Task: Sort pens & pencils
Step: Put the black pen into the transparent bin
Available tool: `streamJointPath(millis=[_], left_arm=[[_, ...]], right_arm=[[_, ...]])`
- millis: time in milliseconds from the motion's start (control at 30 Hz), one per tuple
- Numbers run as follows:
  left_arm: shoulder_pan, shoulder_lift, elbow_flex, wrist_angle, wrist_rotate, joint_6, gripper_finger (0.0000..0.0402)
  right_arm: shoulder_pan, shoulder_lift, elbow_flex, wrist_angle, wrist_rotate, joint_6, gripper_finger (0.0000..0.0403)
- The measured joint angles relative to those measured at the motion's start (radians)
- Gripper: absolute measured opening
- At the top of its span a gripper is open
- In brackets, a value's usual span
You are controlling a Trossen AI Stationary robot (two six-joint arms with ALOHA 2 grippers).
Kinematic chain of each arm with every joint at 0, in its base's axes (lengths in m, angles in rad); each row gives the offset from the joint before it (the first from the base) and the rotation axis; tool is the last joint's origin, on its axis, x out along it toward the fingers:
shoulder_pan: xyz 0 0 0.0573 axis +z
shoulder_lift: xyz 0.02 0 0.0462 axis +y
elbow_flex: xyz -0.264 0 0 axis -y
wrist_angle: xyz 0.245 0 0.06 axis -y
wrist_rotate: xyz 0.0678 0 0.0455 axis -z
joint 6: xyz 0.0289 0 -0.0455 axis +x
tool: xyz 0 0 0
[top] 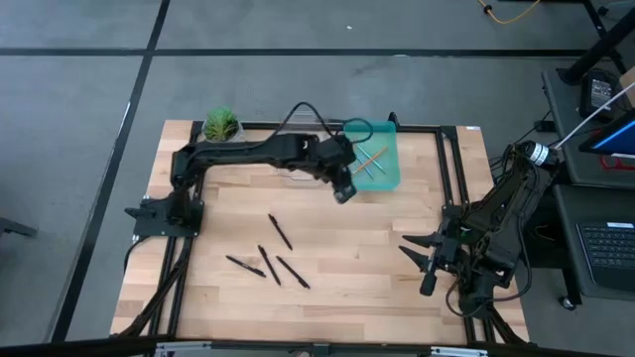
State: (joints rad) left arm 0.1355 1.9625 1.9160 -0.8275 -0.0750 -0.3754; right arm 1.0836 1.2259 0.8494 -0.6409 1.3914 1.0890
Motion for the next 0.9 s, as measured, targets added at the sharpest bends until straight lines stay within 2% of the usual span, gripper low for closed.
streamJointPath(millis=[133,300,433,533,667,767,900], left_arm=[[-0.050,-0.049,-0.002,-0.172,-0.070,0.010,0.0146],[-0.119,-0.085,-0.002,-0.387,-0.166,-0.071,0.0146],[-0.181,-0.107,-0.002,-0.549,-0.228,-0.121,0.0147],[-0.219,-0.129,-0.037,-0.612,-0.279,-0.166,0.0147],[-0.267,-0.204,-0.151,-0.610,-0.307,-0.220,0.0147],[-0.301,-0.296,-0.297,-0.570,-0.307,-0.250,0.0147],[-0.329,-0.475,-0.535,-0.425,-0.308,-0.332,0.0147]], right_arm=[[0.000,0.000,0.000,0.000,0.001,0.004,0.0127],[-0.017,0.000,0.000,0.030,-0.013,0.051,0.0127],[-0.117,-0.002,0.000,0.071,-0.185,0.061,0.0127],[-0.210,0.004,-0.001,0.150,-0.296,-0.072,0.0127],[-0.299,0.014,-0.001,0.387,-0.446,-0.391,0.0127],[-0.336,0.026,0.000,0.569,-0.546,-0.599,0.0127],[-0.372,0.058,0.000,0.682,-0.647,-0.686,0.0127]])
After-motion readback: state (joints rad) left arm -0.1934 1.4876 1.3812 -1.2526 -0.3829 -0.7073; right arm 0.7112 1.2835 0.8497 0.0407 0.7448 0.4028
